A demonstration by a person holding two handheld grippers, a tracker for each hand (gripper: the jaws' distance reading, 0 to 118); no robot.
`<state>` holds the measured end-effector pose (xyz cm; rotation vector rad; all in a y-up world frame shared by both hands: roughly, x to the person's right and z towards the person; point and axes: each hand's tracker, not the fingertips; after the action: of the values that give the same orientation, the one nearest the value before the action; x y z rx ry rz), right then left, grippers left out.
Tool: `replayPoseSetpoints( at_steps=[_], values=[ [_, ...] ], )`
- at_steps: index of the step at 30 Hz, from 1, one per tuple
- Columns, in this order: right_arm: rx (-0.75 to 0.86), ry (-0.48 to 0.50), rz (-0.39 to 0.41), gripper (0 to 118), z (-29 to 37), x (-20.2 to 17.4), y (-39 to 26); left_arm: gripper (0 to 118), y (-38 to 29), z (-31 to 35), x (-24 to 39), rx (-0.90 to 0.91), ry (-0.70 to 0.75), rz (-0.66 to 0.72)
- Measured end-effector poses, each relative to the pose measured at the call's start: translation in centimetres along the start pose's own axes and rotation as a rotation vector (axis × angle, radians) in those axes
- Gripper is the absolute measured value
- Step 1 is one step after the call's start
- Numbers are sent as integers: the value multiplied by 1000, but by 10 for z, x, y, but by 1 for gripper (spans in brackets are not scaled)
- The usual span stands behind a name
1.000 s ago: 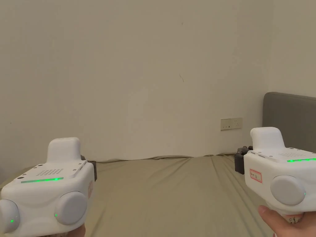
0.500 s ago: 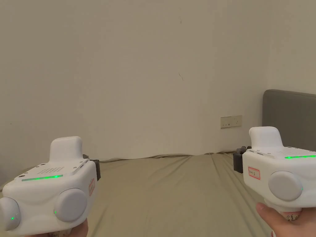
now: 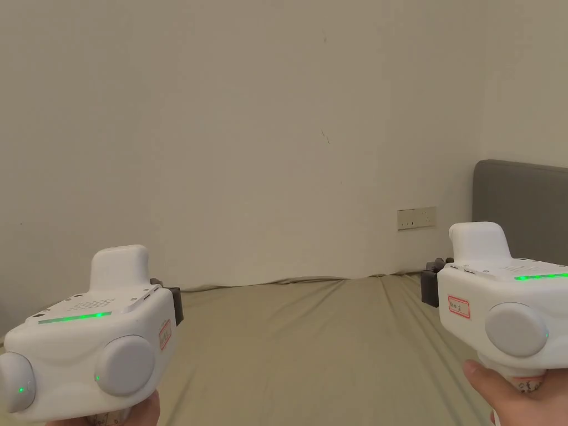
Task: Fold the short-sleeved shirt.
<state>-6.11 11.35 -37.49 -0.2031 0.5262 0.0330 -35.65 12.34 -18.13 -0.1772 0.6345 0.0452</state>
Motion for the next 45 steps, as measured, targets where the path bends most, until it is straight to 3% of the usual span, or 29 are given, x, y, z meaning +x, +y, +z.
replayPoseSetpoints(
  at_steps=[4,5,6,7,8,9,13,28,45],
  values=[
    [-6,8,-6,7,0,-1,1,0,0,0,-2,1,4,10],
    [-11,7,-13,47,0,-1,2,29,0,0,-3,2,15,11],
    [-29,-12,-22,104,-1,-2,3,81,0,0,-4,5,33,15],
    [-82,-38,-19,118,-6,-3,2,118,-1,-2,-5,4,39,13],
    [-12,-8,-15,117,-10,-3,-2,118,-2,1,-7,-6,26,11],
    [-65,12,-7,118,-14,-1,-4,118,1,2,-9,24,27,15],
    [1,-43,11,118,-8,-4,-3,118,1,0,-6,11,11,-1],
    [-21,-17,36,118,-1,-11,3,118,1,5,-3,11,11,-5],
    [-30,44,-13,118,3,-8,9,118,6,8,-1,9,16,-11]
  ],
)
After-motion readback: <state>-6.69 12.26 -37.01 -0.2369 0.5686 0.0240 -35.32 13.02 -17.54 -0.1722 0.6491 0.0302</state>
